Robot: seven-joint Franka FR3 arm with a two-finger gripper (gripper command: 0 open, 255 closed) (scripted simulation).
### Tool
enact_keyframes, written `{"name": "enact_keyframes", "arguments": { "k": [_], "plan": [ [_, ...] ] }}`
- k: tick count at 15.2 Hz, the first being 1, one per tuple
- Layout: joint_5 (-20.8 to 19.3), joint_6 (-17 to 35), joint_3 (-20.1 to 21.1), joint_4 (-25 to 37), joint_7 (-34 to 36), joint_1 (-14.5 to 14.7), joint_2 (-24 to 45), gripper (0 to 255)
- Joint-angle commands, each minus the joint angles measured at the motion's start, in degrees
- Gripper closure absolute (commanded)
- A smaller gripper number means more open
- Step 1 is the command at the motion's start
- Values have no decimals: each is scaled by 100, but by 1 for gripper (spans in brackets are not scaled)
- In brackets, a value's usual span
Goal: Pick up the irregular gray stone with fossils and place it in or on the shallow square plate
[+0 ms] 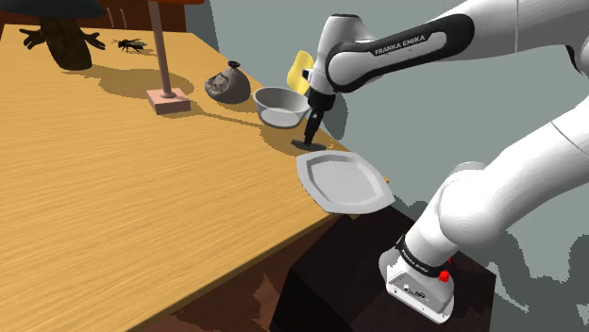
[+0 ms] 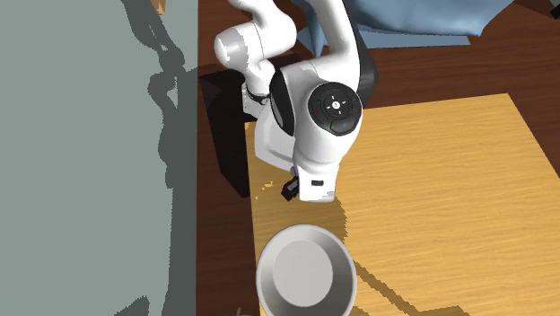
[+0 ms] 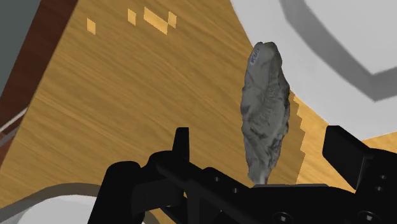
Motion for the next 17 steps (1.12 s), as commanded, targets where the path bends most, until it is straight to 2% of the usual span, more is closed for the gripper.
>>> {"name": "enact_keyframes", "arguments": {
  "k": [1,4,11,12,17],
  "plan": [
    [2,176,1,-94,-1,7,78,0],
    [3,396,-7,-202,-3,6,190,0],
    [3,395,-7,-201,-3,6,190,0],
    [3,395,-7,-201,-3,6,190,255],
    [2,389,-11,-193,-10,3,193,255]
  ]
}}
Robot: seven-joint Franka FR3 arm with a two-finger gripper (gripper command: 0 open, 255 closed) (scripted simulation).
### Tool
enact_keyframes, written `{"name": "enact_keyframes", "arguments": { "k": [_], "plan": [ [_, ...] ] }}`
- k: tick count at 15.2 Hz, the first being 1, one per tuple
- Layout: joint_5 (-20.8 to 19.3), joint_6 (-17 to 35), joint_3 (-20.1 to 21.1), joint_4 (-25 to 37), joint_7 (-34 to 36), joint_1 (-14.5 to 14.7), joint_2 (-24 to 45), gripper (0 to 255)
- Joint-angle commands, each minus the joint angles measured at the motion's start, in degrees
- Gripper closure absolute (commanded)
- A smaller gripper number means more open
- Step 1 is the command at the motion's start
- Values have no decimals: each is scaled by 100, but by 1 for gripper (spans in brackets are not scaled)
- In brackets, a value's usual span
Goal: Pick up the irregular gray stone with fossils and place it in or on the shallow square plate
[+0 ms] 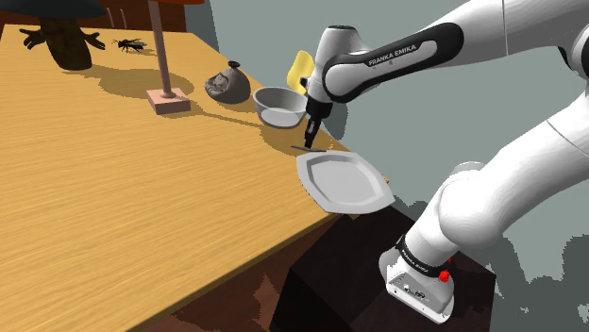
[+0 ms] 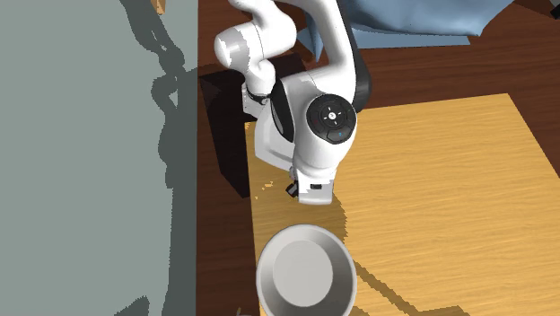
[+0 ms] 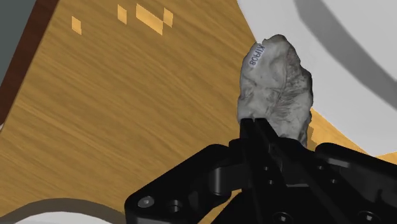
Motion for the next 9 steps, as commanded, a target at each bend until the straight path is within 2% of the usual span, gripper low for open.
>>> {"name": "enact_keyframes", "arguments": {
  "k": [1,4,5,8,9],
  "plan": [
    [-1,0,-1,-2,-1,-1,1,255],
    [-1,0,-1,-1,0,-1,2,255],
    [-1,0,-1,-1,0,-1,2,0],
    [617,-1463,-396,616,-790,33,-44,0],
    [638,-1524,-412,646,-818,31,-40,0]
  ]
}}
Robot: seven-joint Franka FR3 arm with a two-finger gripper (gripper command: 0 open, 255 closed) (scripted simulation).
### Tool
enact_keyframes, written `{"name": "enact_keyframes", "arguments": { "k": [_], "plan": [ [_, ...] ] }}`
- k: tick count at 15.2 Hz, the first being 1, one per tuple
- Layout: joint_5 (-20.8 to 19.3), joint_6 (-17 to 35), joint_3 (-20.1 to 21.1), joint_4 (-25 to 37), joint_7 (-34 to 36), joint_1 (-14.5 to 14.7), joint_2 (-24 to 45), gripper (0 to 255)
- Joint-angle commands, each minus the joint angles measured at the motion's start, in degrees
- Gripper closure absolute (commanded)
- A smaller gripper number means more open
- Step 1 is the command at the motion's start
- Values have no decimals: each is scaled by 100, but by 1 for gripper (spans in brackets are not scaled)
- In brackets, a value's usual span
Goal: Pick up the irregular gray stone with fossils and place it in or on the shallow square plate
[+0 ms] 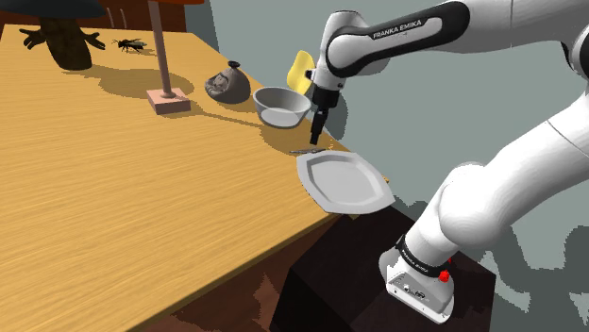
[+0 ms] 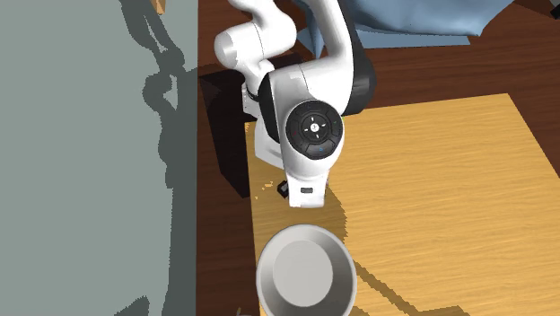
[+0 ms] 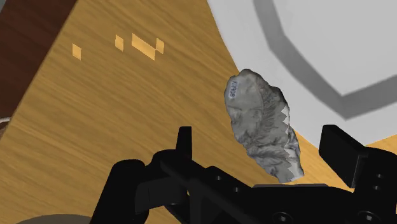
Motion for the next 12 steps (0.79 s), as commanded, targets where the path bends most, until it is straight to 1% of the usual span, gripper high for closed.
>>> {"name": "enact_keyframes", "arguments": {
  "k": [1,7,12],
  "plan": [
    [109,-196,-76,30,-158,0,11,0],
    [160,343,-67,-349,-190,26,173,0],
    [160,343,-67,-349,-190,26,173,0]
  ]
}}
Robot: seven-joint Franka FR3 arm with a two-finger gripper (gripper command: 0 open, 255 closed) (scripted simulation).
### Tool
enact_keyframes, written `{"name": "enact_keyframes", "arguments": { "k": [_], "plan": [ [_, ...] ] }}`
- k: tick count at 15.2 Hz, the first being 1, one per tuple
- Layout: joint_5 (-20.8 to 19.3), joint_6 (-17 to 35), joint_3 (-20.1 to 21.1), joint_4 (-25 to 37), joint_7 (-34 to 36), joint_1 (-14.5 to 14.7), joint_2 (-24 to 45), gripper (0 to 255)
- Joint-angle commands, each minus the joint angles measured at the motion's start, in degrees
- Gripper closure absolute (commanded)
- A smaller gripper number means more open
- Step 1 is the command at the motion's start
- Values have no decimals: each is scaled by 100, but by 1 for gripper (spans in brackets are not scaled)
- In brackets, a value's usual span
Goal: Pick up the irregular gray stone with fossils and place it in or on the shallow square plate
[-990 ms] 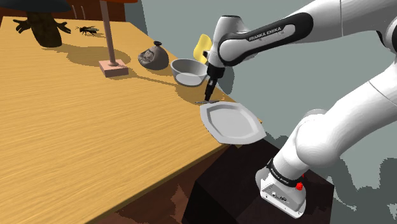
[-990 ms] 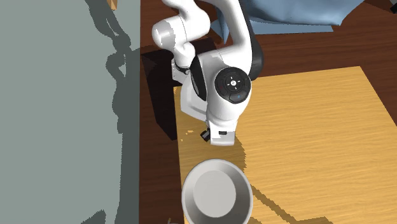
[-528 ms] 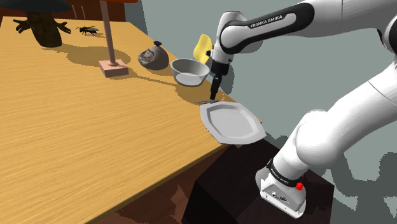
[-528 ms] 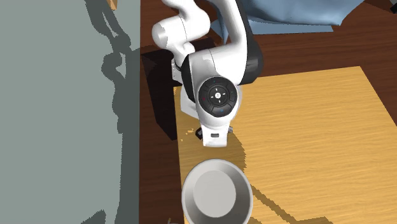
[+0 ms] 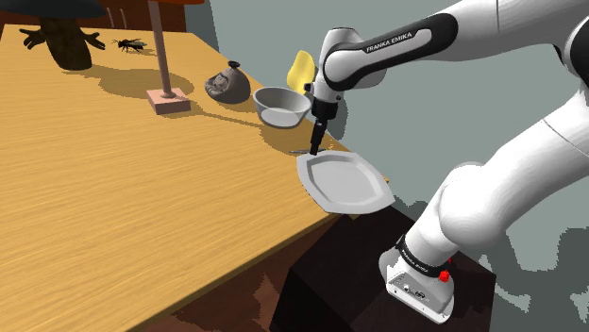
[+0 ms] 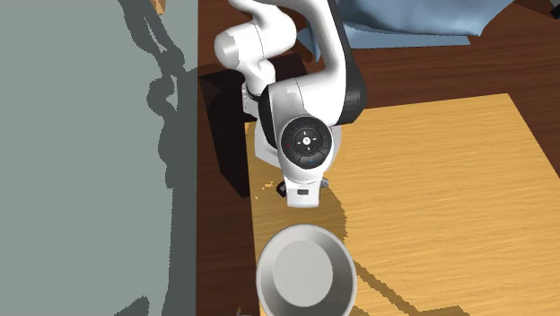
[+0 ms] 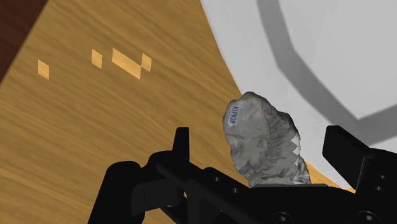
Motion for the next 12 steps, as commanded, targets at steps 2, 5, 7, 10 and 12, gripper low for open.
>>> {"name": "enact_keyframes", "arguments": {
  "k": [2,5,7,10,12],
  "plan": [
    [1,5,0,-3,0,0,0,0],
    [0,3,0,-3,0,0,0,255],
    [0,4,1,-4,1,1,-1,255],
    [1,0,5,-6,8,3,-8,255],
    [1,-4,4,0,7,3,-6,255]
  ]
}}
